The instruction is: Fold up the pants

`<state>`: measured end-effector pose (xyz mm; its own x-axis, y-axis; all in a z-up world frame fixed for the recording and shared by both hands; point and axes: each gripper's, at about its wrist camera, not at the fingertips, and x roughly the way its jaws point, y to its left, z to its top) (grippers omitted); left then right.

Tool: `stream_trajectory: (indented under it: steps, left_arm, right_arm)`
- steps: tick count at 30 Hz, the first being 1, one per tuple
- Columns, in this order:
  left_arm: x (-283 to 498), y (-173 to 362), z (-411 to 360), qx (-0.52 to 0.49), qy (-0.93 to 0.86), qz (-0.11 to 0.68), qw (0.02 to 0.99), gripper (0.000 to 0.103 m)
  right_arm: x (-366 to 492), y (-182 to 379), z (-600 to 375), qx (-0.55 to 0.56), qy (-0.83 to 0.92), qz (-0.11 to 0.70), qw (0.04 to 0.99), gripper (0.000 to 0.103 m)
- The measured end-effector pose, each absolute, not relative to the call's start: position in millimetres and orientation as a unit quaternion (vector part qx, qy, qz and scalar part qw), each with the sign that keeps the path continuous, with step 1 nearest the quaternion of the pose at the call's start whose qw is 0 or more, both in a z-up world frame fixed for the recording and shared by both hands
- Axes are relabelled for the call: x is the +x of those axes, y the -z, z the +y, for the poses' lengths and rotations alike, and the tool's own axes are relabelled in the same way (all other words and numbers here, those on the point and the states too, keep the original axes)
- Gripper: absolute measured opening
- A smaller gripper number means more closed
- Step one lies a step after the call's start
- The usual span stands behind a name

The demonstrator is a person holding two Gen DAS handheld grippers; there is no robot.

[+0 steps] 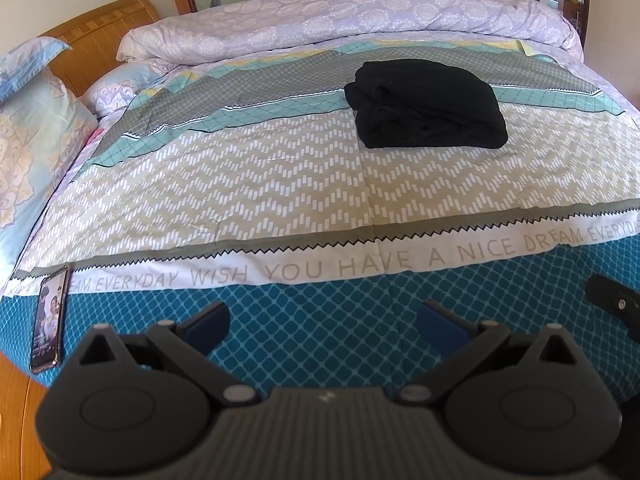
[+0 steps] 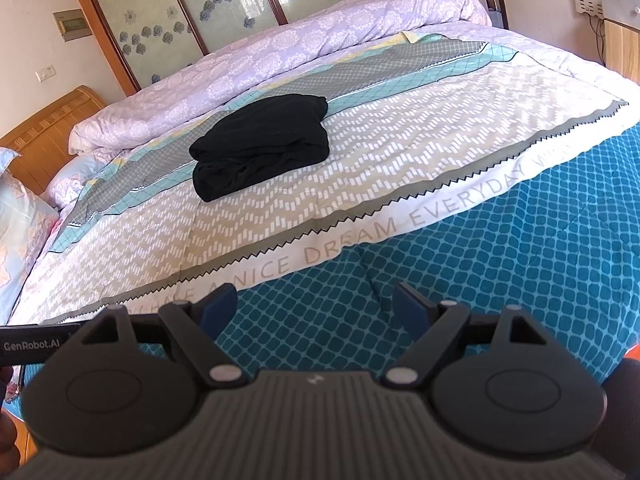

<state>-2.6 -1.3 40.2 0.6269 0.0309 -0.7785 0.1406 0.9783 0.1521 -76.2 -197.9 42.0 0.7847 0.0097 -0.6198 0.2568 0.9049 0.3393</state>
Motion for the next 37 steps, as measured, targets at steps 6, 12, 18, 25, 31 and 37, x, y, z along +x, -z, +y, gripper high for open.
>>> stream_trajectory:
  steps: [6,12,18,25,31,37]
  left_arm:
    - [-2.9,-40.7,-1.5,0.099,0.032,0.431,0.896,0.103]
    - [-3.1,-41.2,-2.3,0.099,0.033,0.431,0.896,0.103]
    - [-2.7,-41.9,-3.8,0.096,0.035,0.434,0.895,0.103]
    - [-2.9,-44.7,-4.0,0.093,0.037,0.432,0.896,0.103]
    - [-2.4,-46.0,-2.6,0.087,0.039,0.433,0.896,0.103]
    - [-5.4,-48.4,-5.0,0.087,0.057,0.423,0.900,0.103]
  right_arm:
    - [-76.3,-42.0,-197.9,0.207,0.067,0.321,0.922,0.087]
    - [-76.6,-41.8,-197.9,0.207,0.067,0.321,0.922,0.087]
    - [-76.8,-41.9,-197.8,0.208,0.067,0.321,0.922,0.087]
    - [-76.7,-41.6,-198.1,0.207,0.067,0.321,0.922,0.087]
    - [-76.4,-41.8,-197.9,0.207,0.067,0.321,0.922,0.087]
    - [-76.4,-40.8,-197.5,0.208,0.066,0.321,0.922,0.087]
